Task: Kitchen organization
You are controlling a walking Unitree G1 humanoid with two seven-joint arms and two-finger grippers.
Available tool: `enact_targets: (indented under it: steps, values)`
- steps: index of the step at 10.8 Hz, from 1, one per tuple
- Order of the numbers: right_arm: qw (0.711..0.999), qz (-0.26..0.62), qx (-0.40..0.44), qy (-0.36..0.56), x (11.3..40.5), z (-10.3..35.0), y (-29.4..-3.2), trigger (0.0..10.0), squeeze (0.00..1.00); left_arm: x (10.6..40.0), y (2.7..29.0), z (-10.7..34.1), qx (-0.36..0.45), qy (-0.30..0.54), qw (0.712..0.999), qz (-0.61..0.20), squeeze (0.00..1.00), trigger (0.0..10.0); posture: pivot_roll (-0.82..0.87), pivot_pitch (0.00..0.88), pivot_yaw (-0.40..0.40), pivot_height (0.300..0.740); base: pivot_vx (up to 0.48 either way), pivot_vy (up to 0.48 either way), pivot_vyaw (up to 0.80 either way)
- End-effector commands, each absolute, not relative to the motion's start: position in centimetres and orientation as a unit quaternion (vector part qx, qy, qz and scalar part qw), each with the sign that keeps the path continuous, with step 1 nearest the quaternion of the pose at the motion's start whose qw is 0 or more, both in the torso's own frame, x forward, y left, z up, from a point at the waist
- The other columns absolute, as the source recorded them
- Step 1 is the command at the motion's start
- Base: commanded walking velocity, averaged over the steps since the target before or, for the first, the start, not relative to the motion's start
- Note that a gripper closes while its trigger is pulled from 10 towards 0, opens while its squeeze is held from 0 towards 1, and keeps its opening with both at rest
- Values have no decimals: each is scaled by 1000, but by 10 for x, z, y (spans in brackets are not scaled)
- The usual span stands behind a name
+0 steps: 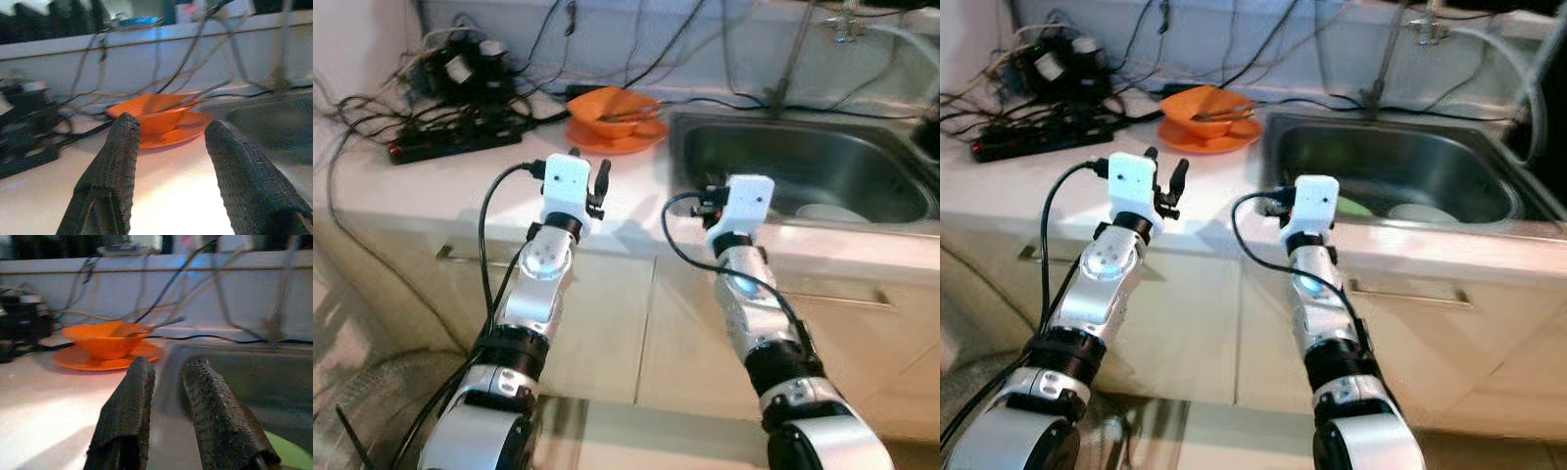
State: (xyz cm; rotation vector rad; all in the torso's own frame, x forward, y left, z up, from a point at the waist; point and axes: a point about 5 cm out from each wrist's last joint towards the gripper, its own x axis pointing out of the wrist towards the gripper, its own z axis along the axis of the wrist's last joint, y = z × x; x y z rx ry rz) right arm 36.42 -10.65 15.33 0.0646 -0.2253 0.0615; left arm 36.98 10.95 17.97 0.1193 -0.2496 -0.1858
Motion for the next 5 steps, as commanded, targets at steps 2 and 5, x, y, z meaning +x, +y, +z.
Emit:
enact_targets:
  steps: [2, 5]
  values:
    - [992, 41, 40, -110, 365, 154, -101, 10000, 0, 370, 111, 183, 61, -128, 986, -86, 0, 10000, 177, 0, 1, 740, 249, 0, 0]
    - [993, 46, 27, -109, 365, 154, -99, 10000, 0, 370, 112, 185, 62, -132, 986, -83, 0, 10000, 182, 0, -3, 740, 252, 0, 0]
